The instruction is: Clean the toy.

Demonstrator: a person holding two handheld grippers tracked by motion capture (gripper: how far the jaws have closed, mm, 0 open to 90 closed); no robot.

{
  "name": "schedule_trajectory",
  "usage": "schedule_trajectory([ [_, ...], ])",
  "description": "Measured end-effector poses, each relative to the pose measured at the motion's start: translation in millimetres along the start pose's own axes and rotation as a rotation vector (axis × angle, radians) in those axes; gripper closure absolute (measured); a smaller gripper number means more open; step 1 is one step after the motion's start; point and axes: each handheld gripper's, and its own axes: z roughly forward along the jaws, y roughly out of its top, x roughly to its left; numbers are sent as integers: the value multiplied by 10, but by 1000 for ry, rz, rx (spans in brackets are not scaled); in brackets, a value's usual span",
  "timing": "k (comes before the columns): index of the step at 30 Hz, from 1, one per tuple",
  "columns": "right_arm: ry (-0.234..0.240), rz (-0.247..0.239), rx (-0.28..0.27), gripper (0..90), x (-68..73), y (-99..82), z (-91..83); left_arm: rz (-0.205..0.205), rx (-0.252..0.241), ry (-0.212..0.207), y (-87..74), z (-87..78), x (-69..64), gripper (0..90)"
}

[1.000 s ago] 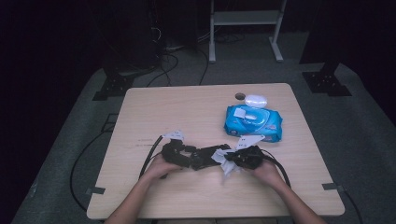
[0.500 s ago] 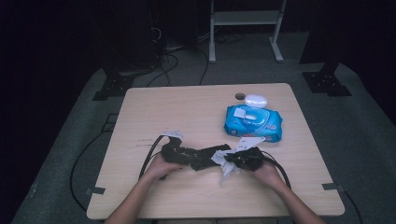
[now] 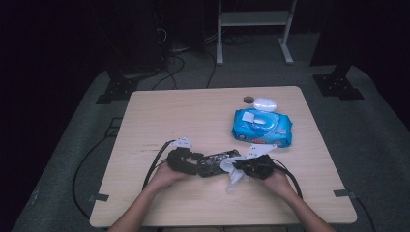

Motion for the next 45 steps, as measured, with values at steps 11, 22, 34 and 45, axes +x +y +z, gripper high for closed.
schedule_trajectory([
  [11, -6, 4, 7, 862, 32, -55, 6, 375, -34, 190, -5, 9, -298, 322],
  [22, -29, 23, 46, 862, -8, -103, 100, 611, -21, 330, -59, 27, -472, 362],
  [34, -20, 41, 55, 861, -27, -132, 107, 596, -46, 247, -93, -23, -461, 448],
  [45, 32, 46, -32, 862, 55, -25, -128, 305, -58, 121, -63, 26, -305, 192],
])
